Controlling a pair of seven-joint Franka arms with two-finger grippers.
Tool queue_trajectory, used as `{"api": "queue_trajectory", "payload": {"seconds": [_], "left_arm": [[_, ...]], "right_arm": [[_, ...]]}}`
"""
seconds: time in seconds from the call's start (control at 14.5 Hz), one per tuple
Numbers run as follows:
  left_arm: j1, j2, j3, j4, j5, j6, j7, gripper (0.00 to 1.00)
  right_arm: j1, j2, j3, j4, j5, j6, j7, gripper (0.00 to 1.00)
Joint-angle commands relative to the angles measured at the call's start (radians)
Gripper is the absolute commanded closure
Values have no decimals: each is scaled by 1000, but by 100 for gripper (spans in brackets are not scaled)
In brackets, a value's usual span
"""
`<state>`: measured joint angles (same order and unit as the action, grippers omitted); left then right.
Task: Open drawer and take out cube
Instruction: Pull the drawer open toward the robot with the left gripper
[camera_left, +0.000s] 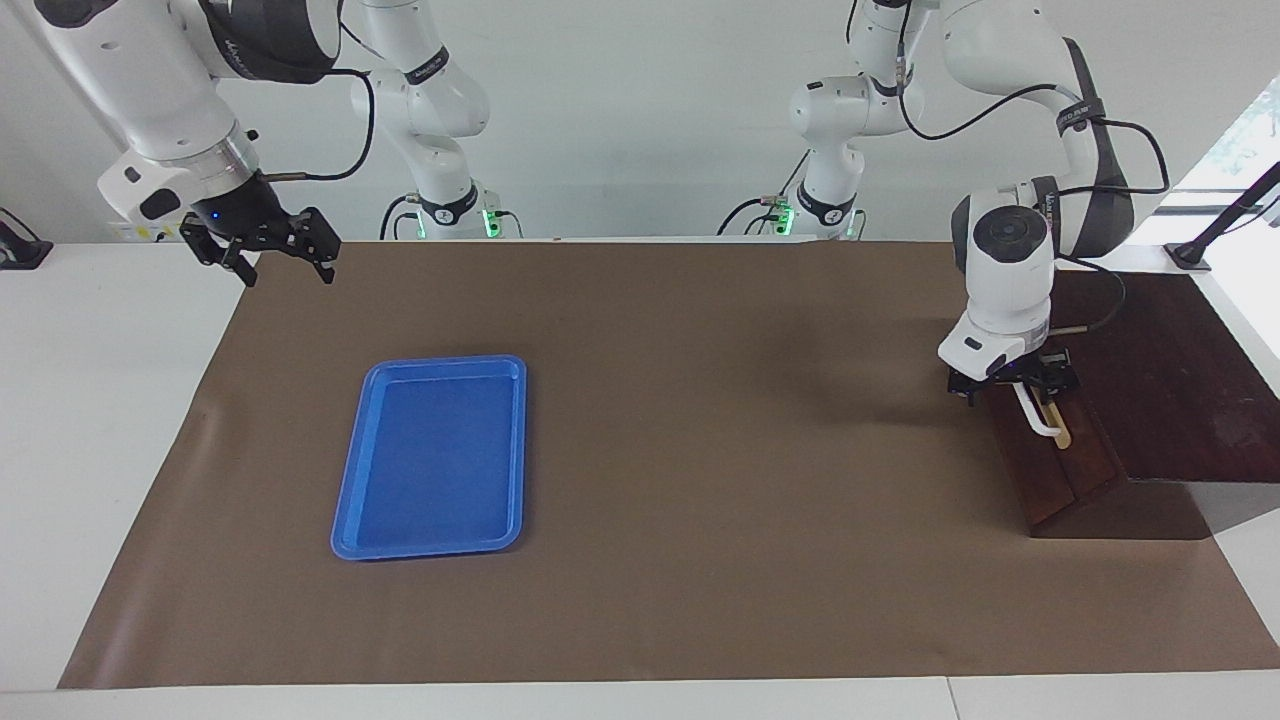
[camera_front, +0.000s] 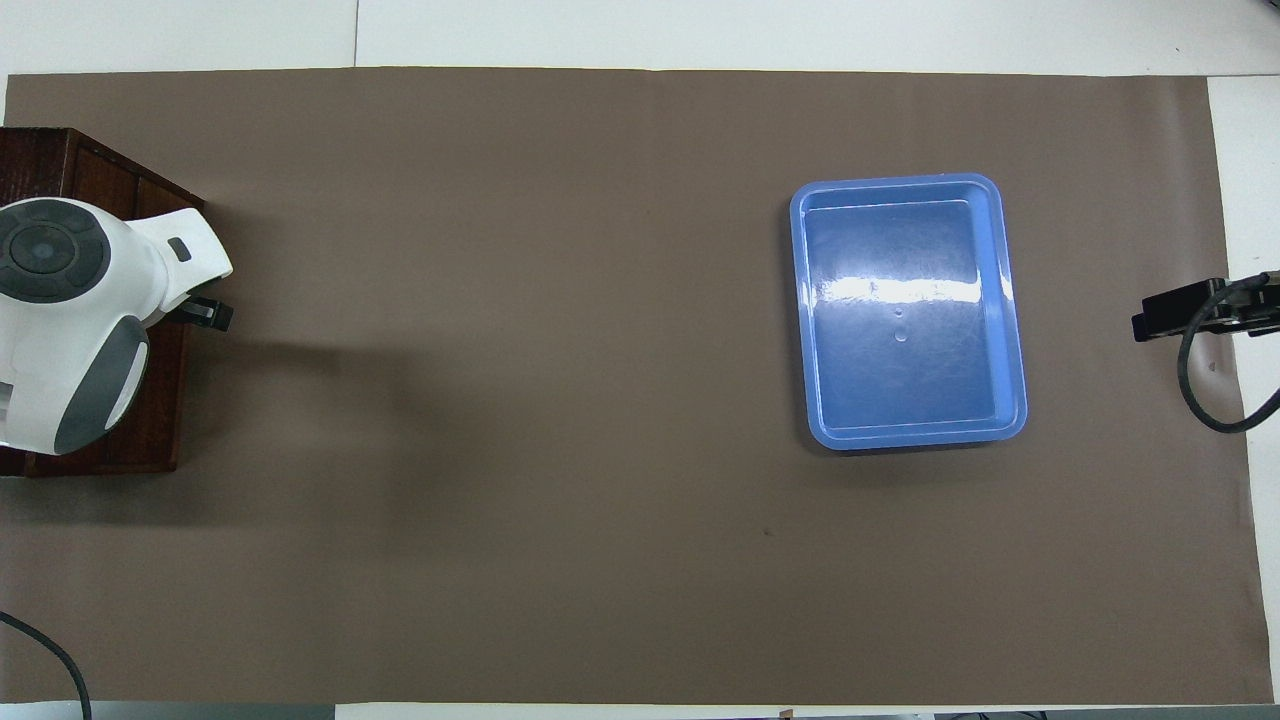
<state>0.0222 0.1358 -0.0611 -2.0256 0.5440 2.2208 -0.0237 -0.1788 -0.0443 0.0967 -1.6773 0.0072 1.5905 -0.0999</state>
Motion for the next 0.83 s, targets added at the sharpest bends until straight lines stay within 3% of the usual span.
{"api": "queue_trajectory", "payload": {"seconds": [0.0, 0.14, 0.28, 0.34, 0.48, 0.76], "left_arm": [[22, -10, -6, -63, 17, 83, -19, 0], [4, 1, -9, -91, 17, 140, -153, 0], [-82, 8, -11, -85, 2, 134, -260, 0], [-137, 10, -11, -76, -86, 120, -298, 0], [-217, 19, -8, -44, -179, 65, -331, 0], [-249, 16, -8, -38, -180, 27, -363, 0]], "right_arm": [[-19, -19, 15, -19, -12, 8, 12, 0], [-19, -19, 15, -19, -12, 8, 12, 0], [-19, -19, 15, -21, -12, 6, 14, 0], [-19, -19, 15, -19, -10, 6, 14, 0], [-11, -19, 15, -19, -12, 8, 14, 0], [-10, -19, 17, -21, -12, 11, 6, 0]]}}
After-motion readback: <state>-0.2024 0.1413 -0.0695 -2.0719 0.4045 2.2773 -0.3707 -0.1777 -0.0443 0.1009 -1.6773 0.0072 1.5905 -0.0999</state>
